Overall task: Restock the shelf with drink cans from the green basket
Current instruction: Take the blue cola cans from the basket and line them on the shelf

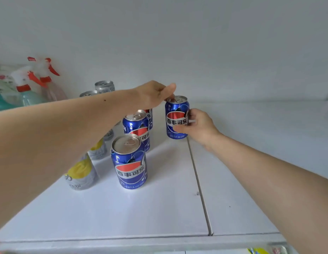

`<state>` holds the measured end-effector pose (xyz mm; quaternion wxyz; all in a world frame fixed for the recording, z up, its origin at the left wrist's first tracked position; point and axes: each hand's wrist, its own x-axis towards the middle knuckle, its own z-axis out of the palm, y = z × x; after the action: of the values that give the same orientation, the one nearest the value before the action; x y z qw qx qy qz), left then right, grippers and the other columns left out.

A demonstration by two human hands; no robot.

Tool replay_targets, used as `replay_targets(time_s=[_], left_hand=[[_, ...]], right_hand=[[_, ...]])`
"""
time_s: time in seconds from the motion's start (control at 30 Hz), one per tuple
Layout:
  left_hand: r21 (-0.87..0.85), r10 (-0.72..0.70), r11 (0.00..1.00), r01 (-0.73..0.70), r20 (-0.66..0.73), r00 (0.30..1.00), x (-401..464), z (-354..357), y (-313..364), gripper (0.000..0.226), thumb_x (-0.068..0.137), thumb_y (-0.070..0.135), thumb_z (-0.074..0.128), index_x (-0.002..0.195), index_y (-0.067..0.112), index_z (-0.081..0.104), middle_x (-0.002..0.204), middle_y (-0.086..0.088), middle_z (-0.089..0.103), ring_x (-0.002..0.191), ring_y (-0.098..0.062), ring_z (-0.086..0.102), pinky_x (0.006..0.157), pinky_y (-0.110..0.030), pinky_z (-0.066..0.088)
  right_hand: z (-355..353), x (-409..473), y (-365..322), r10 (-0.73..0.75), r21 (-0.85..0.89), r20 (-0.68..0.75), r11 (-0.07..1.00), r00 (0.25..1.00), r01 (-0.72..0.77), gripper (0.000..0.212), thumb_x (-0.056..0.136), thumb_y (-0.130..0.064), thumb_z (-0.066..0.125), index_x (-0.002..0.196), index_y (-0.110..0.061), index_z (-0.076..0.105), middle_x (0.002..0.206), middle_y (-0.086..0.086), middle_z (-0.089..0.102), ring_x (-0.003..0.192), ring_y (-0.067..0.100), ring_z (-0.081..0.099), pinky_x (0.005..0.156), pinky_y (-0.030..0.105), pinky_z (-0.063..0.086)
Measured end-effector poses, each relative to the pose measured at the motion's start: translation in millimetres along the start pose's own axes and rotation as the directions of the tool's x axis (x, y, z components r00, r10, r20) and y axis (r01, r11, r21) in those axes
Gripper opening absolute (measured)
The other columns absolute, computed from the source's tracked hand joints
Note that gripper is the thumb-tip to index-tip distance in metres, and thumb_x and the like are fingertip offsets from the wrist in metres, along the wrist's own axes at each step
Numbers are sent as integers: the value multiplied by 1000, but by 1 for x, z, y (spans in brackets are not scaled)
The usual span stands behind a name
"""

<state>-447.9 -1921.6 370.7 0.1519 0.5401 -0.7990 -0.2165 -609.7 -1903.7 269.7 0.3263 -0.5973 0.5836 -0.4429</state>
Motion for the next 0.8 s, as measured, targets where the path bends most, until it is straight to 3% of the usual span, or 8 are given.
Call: replay_targets(time_s=[0.2,0.4,0.63,0.8], left_hand=[[107,-57,993,58,-15,998,31,-4,-6,68,94,62,15,126,24,61,143,-4,50,134,-27,41,110,-43,28],[117,-63,991,65,-18,998,48,-1,-21,65,94,62,20,123,23,64,140,-5,53,130,-25,46,107,-41,33],[147,-80,985,86,-49,996,54,-3,-23,64,94,60,26,125,18,62,135,-8,56,123,-26,50,92,-33,37],[134,-67,988,73,-45,997,48,-4,-23,62,95,59,28,129,17,59,138,-7,54,125,-25,49,92,-32,36]], right_hand=[[11,37,12,-11,4,13,1000,1000,11,57,71,-15,85,121,-11,58,116,4,66,105,23,65,96,44,53],[20,52,19,7,19,45,1000,999,-8,60,73,-14,85,125,-10,56,122,5,64,107,23,65,96,42,53],[26,58,19,6,29,53,1000,999,-8,63,76,-14,82,131,-11,53,125,5,62,110,22,63,98,40,52],[29,53,16,23,-25,54,999,998,-22,69,77,-19,82,137,-13,47,133,6,58,118,24,59,101,43,50]])
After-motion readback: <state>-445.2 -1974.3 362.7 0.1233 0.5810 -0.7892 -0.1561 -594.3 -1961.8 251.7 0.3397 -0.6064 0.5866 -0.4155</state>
